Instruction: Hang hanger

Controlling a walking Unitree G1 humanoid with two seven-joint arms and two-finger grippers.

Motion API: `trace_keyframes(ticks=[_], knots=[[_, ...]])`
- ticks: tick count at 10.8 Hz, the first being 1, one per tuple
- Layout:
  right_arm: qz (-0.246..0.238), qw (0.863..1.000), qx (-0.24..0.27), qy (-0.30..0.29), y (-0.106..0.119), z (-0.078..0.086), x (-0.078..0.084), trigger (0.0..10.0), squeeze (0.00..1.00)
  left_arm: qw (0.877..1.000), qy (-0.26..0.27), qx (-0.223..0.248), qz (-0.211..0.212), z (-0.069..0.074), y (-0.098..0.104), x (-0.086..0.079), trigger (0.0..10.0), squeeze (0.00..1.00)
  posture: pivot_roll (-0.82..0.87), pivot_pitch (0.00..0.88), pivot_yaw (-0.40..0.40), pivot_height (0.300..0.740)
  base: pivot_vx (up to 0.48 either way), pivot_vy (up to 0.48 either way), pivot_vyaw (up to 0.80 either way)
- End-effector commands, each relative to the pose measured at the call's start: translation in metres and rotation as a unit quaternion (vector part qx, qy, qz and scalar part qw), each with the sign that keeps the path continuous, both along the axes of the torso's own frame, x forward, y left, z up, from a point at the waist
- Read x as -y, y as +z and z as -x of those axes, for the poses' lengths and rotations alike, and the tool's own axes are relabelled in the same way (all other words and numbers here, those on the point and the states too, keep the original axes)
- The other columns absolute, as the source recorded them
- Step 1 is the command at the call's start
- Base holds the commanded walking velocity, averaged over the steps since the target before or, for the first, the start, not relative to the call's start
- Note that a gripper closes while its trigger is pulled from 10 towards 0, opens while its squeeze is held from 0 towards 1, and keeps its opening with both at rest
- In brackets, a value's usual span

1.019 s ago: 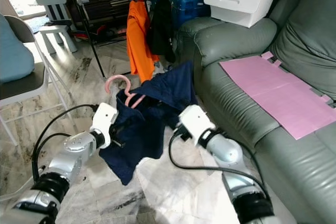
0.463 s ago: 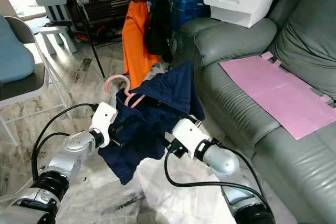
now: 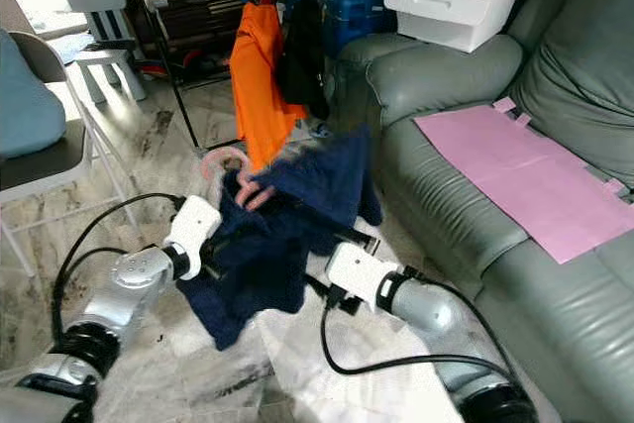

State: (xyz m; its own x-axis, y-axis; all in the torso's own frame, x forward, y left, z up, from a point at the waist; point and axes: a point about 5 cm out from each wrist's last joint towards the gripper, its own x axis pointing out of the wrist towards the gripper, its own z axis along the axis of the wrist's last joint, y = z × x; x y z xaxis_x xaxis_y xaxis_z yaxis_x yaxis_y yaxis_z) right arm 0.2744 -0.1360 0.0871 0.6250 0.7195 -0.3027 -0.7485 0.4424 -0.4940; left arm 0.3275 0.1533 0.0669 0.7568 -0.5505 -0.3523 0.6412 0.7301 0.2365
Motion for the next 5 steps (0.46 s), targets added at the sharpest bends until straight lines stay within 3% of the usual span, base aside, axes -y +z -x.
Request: trace_keyframes(ticks=[1, 3, 5], knots=[[0.014, 0.999, 0.007, 0.036, 0.009, 0.001, 0.003, 10.0, 1.0, 0.999, -0.029, 0.019, -0.027, 0.001, 0.003, -0.003, 0.0, 0.0, -0.22, 0.0, 0.08, 0.74, 0.0, 0.0, 0.0], [0.088, 0.993, 0.031, 0.076, 0.027, -0.008, 0.023, 10.0, 1.0, 0.993, -0.076, 0.034, -0.086, 0.007, -0.001, -0.006, 0.0, 0.0, -0.23, 0.0, 0.078, 0.74, 0.0, 0.0, 0.0], [0.089, 0.989, 0.024, 0.114, 0.051, -0.009, 0.025, 10.0, 1.0, 0.991, -0.077, 0.035, -0.105, 0.007, -0.004, -0.009, 0.0, 0.0, -0.23, 0.0, 0.079, 0.74, 0.0, 0.0, 0.0]])
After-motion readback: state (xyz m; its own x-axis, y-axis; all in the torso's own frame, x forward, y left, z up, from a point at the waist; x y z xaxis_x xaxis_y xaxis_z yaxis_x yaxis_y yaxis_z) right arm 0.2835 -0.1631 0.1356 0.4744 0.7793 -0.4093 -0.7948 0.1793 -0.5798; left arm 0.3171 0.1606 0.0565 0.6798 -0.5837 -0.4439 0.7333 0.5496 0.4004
